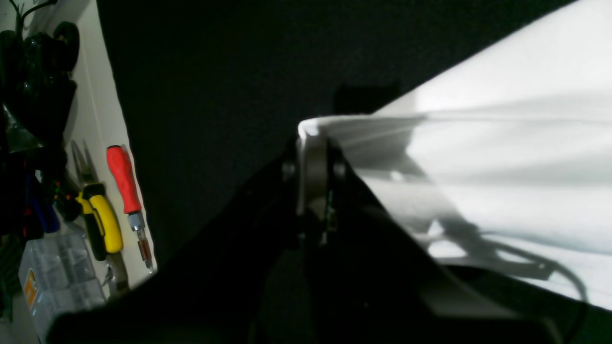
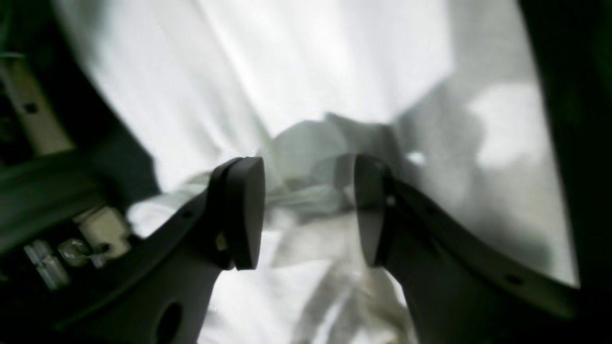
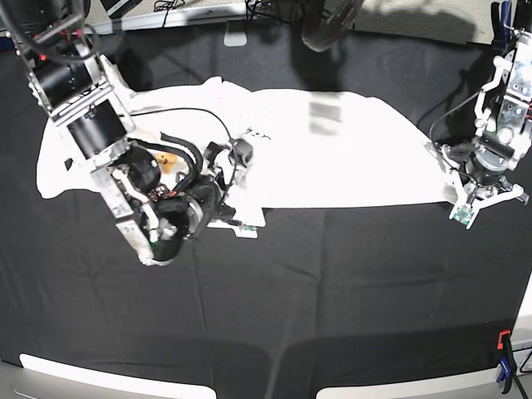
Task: Layout the t-shirt on the table in an organized manner, then fold the t-shirt properly
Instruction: 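Reach the right gripper across and grasp the shirt's hem, then lift and fling the shirt with both grippers to spread it flat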
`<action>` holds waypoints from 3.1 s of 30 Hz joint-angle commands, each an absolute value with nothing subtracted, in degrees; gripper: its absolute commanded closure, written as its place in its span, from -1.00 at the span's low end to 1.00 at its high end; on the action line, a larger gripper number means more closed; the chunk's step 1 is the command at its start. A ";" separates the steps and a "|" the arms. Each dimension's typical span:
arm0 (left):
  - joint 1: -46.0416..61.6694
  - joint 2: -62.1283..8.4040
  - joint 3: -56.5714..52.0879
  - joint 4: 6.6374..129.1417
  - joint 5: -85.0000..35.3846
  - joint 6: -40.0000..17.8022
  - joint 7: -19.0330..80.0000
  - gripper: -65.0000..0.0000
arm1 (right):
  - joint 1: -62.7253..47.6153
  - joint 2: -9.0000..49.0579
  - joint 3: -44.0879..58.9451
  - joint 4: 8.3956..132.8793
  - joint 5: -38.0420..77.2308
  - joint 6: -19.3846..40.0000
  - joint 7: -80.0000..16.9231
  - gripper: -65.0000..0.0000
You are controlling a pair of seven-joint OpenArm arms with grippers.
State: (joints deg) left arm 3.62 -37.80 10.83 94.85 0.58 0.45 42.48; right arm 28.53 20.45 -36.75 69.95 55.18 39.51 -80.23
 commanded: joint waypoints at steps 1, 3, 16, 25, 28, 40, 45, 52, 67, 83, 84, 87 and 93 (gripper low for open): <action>2.72 -38.92 10.13 95.61 1.17 1.76 41.93 1.00 | 30.33 20.51 -36.36 70.74 57.36 40.00 -80.00 0.10; 2.72 -38.92 10.13 95.61 1.17 1.76 41.93 1.00 | 30.33 20.47 -36.36 70.74 58.13 40.00 -80.00 0.10; 2.72 -38.92 10.13 95.61 1.17 1.76 41.93 1.00 | 30.33 20.62 -36.36 70.74 57.01 40.00 -80.00 0.63; 2.72 -38.92 10.13 95.61 1.19 1.76 41.93 1.00 | 30.65 20.64 -36.34 70.74 57.01 40.00 -80.00 1.00; 2.70 -38.92 10.13 95.61 1.19 1.76 41.91 1.00 | 31.33 20.64 -36.34 70.74 57.01 40.00 -80.00 1.00; 2.72 -38.92 10.13 95.61 -1.89 1.76 38.96 1.00 | 39.16 23.55 -36.34 70.74 56.95 40.00 -80.00 1.00; 2.70 -38.92 10.13 95.61 -1.83 1.76 36.82 1.00 | 40.95 26.37 -35.66 70.74 46.76 40.00 -75.75 1.00; 2.70 -38.94 10.13 95.61 -1.78 1.76 27.88 1.00 | 40.80 26.98 -25.04 70.74 36.75 35.66 -65.56 1.00; -7.27 -38.92 10.13 95.61 -3.53 1.74 16.40 1.00 | 40.93 26.96 2.28 70.74 25.34 33.80 -55.99 1.00; -10.66 -38.85 10.28 91.68 -18.37 -5.21 16.60 1.00 | 40.95 24.32 3.75 70.59 13.72 30.98 -46.24 1.00; -10.68 -38.70 10.28 90.54 -18.52 -6.17 16.58 1.00 | 40.95 24.03 3.73 70.59 13.37 30.98 -46.02 1.00; -11.18 -37.50 10.28 86.48 -18.55 -6.50 16.19 1.00 | 41.06 23.64 3.73 70.04 10.90 30.92 -44.82 1.00; -16.08 -32.56 10.28 77.87 -18.52 -8.03 16.19 1.00 | 46.92 23.59 3.75 57.71 10.22 29.06 -42.72 1.00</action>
State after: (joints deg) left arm -14.81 -31.70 10.83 76.97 -18.31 -8.10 17.82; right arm 44.51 22.98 3.53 56.45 9.69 29.26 -44.42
